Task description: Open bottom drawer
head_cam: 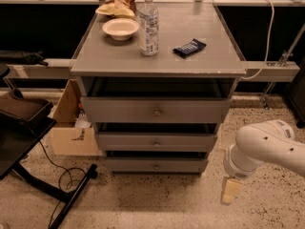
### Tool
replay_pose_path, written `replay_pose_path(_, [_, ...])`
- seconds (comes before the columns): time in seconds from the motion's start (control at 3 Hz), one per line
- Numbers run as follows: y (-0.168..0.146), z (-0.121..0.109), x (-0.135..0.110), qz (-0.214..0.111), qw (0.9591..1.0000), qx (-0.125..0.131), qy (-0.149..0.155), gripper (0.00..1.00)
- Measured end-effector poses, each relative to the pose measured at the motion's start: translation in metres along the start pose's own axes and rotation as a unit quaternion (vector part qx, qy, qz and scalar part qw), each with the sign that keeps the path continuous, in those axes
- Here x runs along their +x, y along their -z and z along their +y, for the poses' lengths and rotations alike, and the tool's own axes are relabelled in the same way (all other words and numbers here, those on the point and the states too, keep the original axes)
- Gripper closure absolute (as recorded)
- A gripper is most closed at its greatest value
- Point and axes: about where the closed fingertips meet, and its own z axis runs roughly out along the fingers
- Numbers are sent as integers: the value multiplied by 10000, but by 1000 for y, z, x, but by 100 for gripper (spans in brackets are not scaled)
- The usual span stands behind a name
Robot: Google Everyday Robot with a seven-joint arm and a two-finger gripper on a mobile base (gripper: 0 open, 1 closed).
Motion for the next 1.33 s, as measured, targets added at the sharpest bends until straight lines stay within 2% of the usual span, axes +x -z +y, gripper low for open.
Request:
replay_pose_path(0.33, [-17,2,-10,127,9998,98,79,0])
replay_pose_path(0.67, [-79,-4,-26,101,9995,195,216,0])
replay_pose_path(1.0, [-176,-27,-43,19,9988,336,357,0])
replay_pose_path(1.33, [-241,-52,-54,-44,9987,287,411,0])
